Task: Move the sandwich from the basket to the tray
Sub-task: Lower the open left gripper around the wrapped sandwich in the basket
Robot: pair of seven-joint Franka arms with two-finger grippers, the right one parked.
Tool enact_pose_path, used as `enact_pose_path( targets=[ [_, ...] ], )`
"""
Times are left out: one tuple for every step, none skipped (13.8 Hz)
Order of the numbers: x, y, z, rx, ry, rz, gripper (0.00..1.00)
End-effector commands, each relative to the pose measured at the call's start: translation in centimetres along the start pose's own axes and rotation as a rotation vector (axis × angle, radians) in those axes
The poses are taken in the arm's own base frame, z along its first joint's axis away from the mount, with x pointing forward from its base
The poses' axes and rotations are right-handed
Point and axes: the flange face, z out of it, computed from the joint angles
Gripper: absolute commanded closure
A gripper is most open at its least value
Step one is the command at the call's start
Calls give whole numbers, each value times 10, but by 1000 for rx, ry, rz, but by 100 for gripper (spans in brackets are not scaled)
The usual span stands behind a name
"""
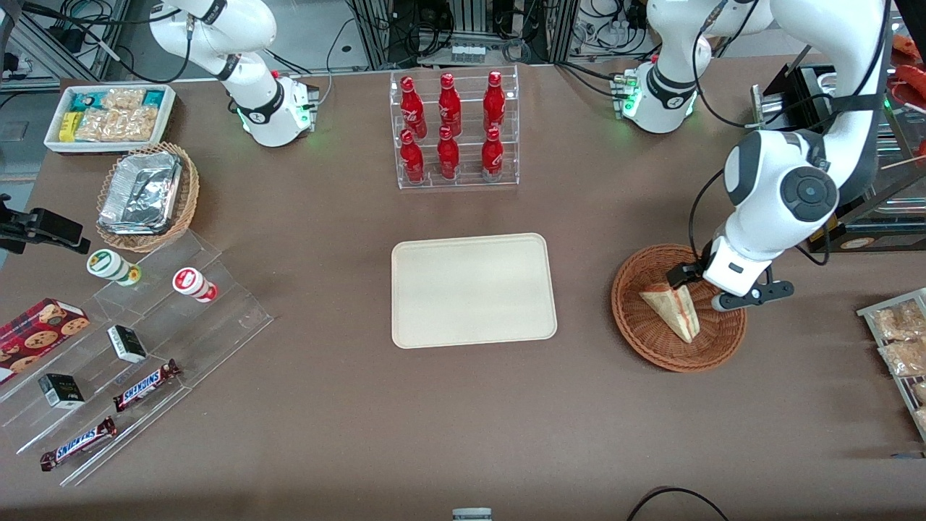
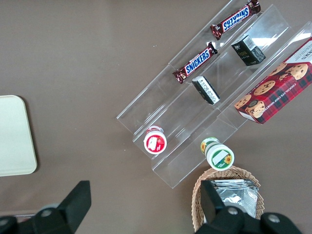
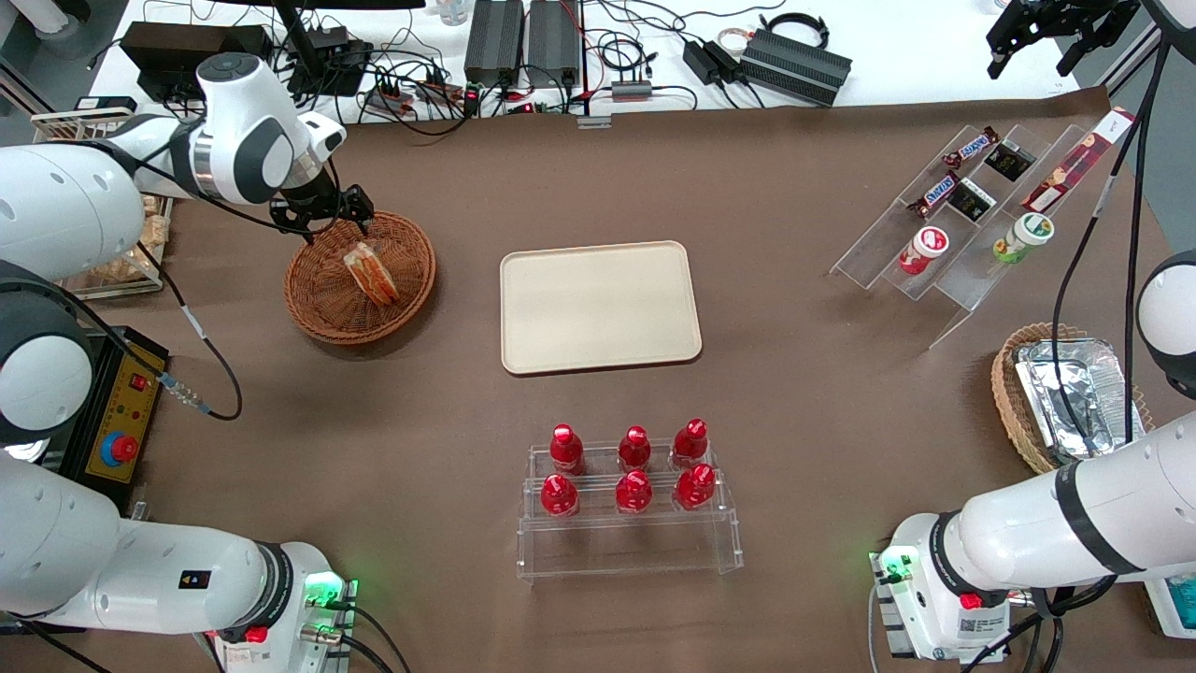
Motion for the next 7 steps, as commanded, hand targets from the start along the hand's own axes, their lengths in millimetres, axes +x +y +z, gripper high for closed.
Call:
enact_pose_path(
  targets=[
    [-3,3,6,-11,33,-189,0],
    [-4,3,11,-19,41,-233,0],
    [-4,3,19,-29,51,-307,0],
    [-3,3,21,-47,71,-380,0],
    [-2,0,27,-50,71,-406,0],
    [-2,-1,32,-45,65,-413,0],
    [-1,-2,38,-40,57,-419,0]
  ],
)
